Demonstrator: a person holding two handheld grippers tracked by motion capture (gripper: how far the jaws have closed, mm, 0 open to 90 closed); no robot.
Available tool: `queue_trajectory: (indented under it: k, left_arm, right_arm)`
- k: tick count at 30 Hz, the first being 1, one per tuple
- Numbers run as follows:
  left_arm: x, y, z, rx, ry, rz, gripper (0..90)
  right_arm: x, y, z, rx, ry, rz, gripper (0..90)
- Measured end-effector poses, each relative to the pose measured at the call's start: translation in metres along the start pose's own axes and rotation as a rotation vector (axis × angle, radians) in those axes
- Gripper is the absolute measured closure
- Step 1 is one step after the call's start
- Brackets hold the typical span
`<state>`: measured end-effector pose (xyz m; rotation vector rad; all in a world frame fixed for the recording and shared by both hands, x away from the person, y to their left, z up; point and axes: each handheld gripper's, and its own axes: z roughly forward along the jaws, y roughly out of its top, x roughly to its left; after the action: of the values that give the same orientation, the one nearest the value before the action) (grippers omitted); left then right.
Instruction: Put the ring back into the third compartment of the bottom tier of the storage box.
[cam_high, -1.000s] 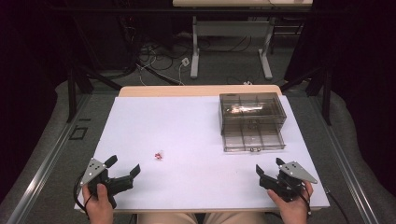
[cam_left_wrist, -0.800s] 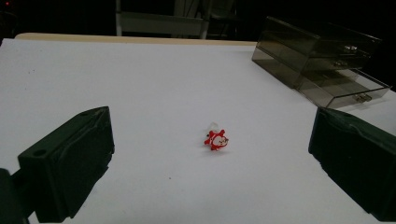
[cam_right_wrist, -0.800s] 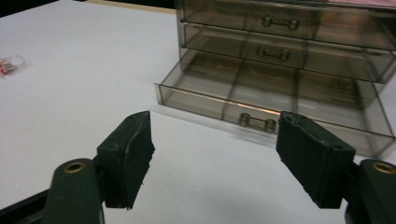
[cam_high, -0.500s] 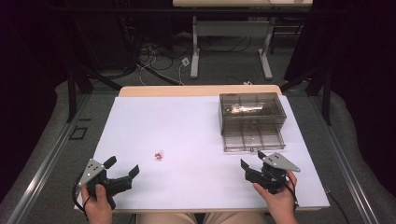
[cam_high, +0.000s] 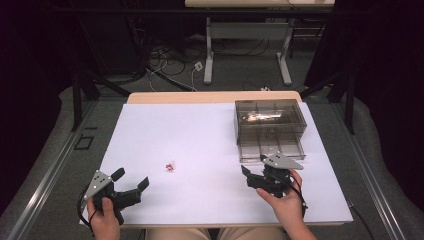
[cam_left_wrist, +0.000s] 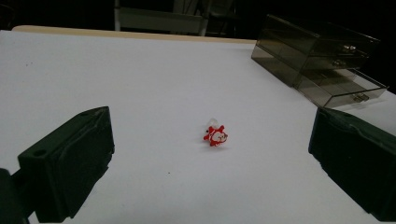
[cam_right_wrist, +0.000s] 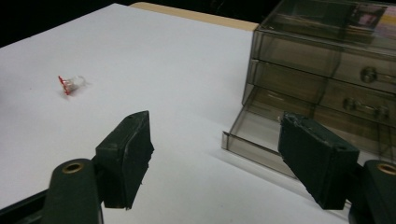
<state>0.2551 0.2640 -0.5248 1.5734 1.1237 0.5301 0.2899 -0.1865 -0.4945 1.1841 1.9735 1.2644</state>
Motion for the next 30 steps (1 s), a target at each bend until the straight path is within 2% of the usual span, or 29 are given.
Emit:
queue_trajectory:
  k: [5,6,10,13,17,18,27,30]
  left_arm:
    - [0.000,0.000,0.000,0.003,0.000,-0.001,0.5]
    - [0.000,0.000,0.000,0.006,0.000,-0.002,0.5]
    - [0.001,-0.001,0.001,0.008,-0.001,-0.006,0.5]
    - [0.001,-0.001,0.001,0.008,-0.002,-0.005,0.5]
    - [0.002,-0.001,0.000,0.009,-0.005,-0.007,0.5]
    - [0.002,-0.001,0.000,0.009,-0.005,-0.008,0.5]
    - [0.002,-0.001,0.001,0.007,-0.006,-0.007,0.5]
    - [0.002,-0.001,0.001,0.011,-0.005,-0.007,0.5]
  right_arm:
    - [0.008,0.009,0.006,0.008,0.030,-0.016,25.4]
    - [0.012,0.013,0.011,0.009,0.042,-0.035,25.3]
    - [0.020,0.021,0.018,0.023,0.064,-0.056,25.1]
    - [0.024,0.023,0.022,0.025,0.072,-0.056,25.1]
    - [0.029,0.027,0.027,0.049,0.091,-0.058,25.1]
    - [0.032,0.028,0.029,0.071,0.102,-0.060,25.1]
    - [0.042,0.034,0.039,0.053,0.131,-0.082,26.7]
    - [0.050,0.037,0.046,0.043,0.146,-0.107,27.7]
